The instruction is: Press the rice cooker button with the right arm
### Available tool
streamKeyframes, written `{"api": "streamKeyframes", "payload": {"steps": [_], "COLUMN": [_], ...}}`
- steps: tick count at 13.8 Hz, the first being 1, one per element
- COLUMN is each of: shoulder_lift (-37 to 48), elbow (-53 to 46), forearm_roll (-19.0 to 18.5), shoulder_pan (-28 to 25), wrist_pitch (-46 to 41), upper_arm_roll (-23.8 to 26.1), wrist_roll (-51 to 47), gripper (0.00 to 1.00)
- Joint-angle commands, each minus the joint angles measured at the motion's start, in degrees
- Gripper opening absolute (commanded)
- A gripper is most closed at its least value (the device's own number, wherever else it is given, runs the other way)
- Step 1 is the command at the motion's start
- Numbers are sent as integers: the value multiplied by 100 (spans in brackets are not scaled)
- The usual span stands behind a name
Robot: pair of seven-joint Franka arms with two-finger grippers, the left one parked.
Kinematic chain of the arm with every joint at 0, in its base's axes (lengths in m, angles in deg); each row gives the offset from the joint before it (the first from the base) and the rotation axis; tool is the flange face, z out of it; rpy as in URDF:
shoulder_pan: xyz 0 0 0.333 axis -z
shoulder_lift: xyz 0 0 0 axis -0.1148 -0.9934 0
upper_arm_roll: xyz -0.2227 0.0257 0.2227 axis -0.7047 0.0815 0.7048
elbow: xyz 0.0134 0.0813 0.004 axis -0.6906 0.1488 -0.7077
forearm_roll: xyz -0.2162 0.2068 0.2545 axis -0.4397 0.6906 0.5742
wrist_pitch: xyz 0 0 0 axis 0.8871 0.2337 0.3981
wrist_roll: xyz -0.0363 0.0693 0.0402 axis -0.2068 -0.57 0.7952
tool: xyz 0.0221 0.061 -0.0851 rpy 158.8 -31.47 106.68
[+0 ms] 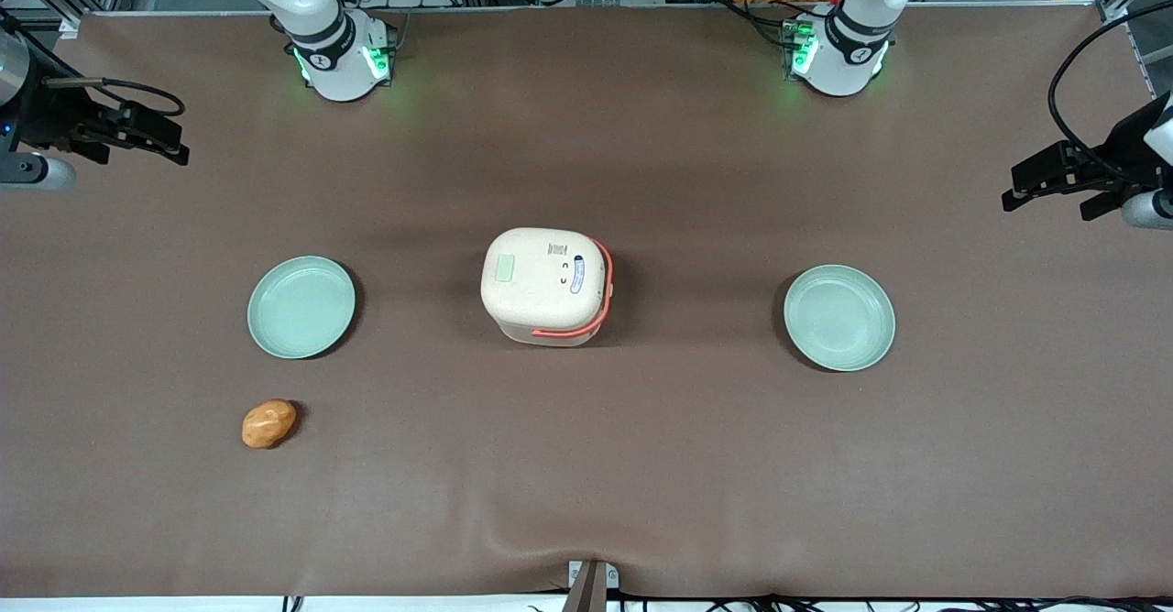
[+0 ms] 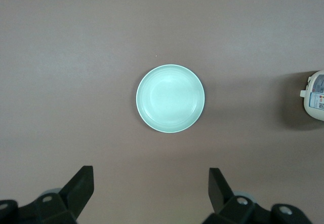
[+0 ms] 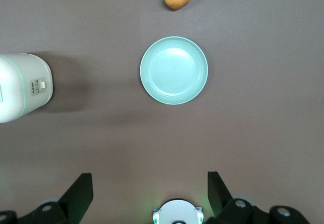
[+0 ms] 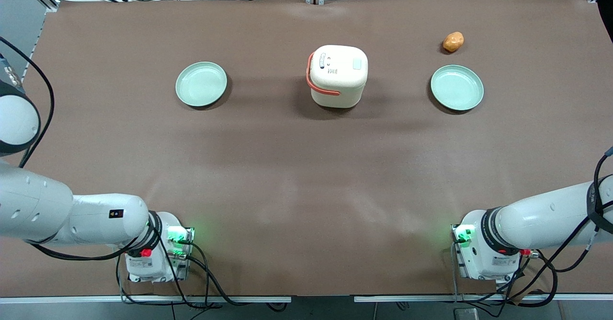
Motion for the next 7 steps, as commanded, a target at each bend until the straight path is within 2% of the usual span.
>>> {"api": "streamKeyframes", "payload": {"steps": [1,7], "shoulder_lift": [49,49], "elbow": [19,19], "forearm_roll": [79,88], "shoulder_pan": [-58,-75], "wrist_pitch": [-41,-14], "upper_arm_roll": [-59,-33], "wrist_roll": [-47,-55], "gripper": [100,100]}}
